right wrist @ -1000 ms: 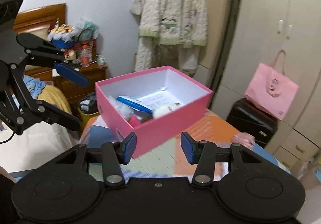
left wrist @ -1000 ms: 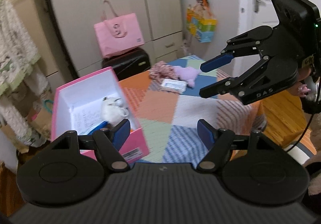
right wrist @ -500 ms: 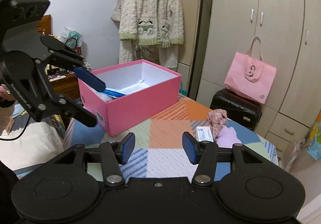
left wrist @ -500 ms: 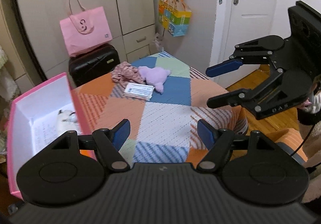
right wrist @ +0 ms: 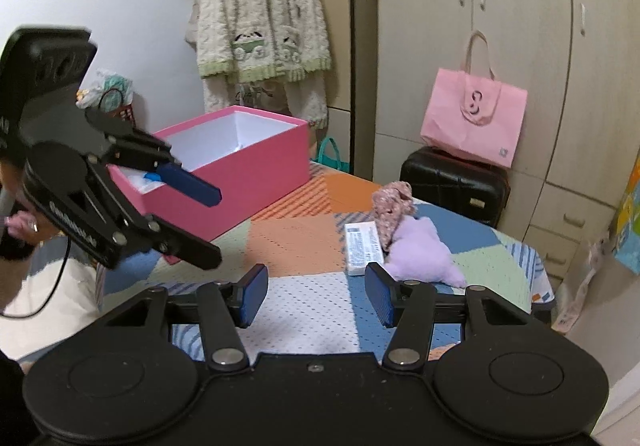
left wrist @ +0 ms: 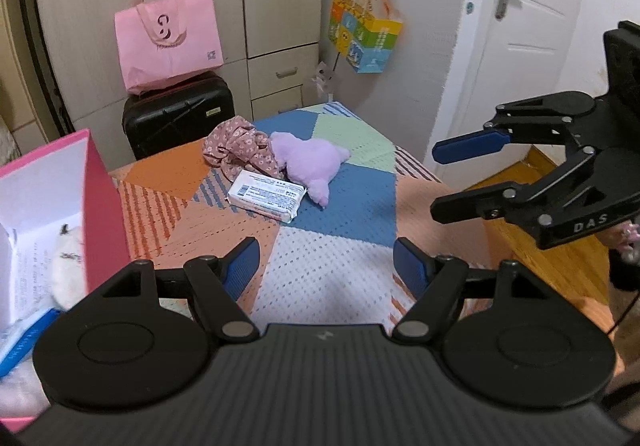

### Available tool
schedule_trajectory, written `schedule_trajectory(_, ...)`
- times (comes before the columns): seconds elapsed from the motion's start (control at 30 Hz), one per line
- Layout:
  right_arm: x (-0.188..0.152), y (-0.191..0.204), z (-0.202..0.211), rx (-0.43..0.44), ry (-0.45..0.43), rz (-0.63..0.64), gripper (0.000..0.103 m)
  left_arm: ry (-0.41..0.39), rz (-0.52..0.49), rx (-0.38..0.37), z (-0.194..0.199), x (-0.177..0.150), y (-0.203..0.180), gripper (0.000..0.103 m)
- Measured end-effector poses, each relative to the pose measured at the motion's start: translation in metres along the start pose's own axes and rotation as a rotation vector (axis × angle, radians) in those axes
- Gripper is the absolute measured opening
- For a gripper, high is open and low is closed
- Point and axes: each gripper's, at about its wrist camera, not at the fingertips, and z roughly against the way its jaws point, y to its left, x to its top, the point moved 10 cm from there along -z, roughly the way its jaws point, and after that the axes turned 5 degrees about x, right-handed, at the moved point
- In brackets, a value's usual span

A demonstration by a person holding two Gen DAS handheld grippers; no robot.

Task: Organize soft objects
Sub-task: 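Close the right gripper on the pink floral scrunchie while the left approaches the white carton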

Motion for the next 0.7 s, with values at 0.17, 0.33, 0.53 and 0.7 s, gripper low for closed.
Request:
schedule_trajectory(0.17,0.001,-0.021,-0.015,0.015,-0.007,-0.049,0.059,0.017,0.077,0.005,-0.034,0.003,0.005,0.073)
schedule_trajectory(0.33,0.007,-0.044,-0.037,0.016,-0.013,-0.057,0.059,0.024,0.173,0.016,-0.070,0.007,0.013,0.073)
schedule_trajectory(0.53,0.021,-0.075,-0.074,0.055,-0.009,-0.102,0.059,0.030,0.311,0.098,-0.115,0.009,0.038,0.073)
schedule_trajectory(0.7,0.037,-0.096,-0.113,0.093,0.008,-0.119,0.059,0.006,0.403,0.171,-0.143,0.015,0.057,0.070)
